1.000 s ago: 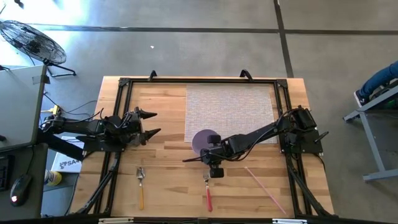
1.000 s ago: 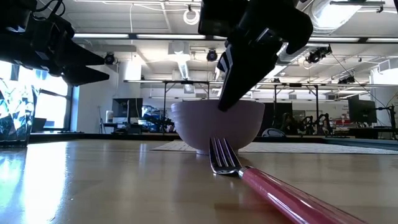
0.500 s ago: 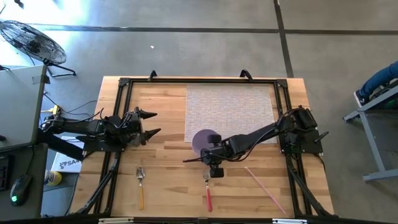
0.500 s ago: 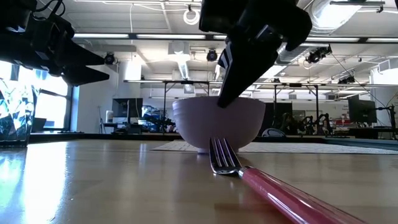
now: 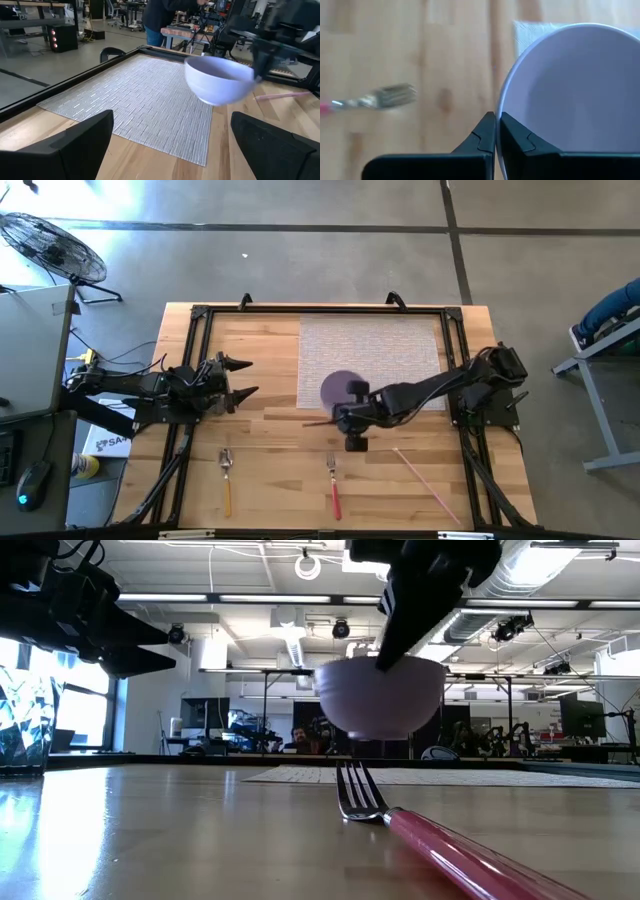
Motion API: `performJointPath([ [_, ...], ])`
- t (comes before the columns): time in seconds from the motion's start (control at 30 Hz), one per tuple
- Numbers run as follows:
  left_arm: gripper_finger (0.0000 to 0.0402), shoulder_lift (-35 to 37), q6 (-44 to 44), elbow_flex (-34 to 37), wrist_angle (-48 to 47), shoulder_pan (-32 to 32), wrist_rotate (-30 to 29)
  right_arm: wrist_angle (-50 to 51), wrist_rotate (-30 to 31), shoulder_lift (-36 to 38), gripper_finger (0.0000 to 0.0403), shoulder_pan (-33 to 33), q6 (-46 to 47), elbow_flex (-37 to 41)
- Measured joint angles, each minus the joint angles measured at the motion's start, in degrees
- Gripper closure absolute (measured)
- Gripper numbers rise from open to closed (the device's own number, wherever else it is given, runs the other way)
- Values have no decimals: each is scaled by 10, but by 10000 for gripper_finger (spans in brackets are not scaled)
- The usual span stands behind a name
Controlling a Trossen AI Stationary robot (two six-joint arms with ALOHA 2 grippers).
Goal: Pick & Place Utensil
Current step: Put the purple bowl on the mat
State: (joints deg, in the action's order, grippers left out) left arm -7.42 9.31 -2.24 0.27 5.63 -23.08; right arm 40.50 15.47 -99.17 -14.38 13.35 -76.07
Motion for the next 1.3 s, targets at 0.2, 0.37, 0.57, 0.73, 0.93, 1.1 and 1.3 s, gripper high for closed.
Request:
performJointPath([
  [0.2, 5, 0, 0, 0, 0, 0, 0, 47, 11, 2, 392, 68, 4, 0],
  [0.37, 5, 0, 0, 0, 0, 0, 0, 60, 21, 2, 399, 139, -17, 0],
  [0.57, 5, 0, 0, 0, 0, 0, 1, 62, 26, 2, 394, 194, -20, 0],
  [0.73, 5, 0, 0, 0, 0, 0, 1, 74, 30, 2, 396, 216, -16, 1],
  [0.93, 5, 0, 0, 0, 0, 0, 1, 75, 31, 2, 392, 233, -16, 1],
  [1.1, 5, 0, 0, 0, 0, 0, 1, 58, 27, 8, 396, 246, -10, 24],
  [1.3, 5, 0, 0, 0, 0, 0, 1, -15, 18, 54, 391, 249, 1, 116],
])
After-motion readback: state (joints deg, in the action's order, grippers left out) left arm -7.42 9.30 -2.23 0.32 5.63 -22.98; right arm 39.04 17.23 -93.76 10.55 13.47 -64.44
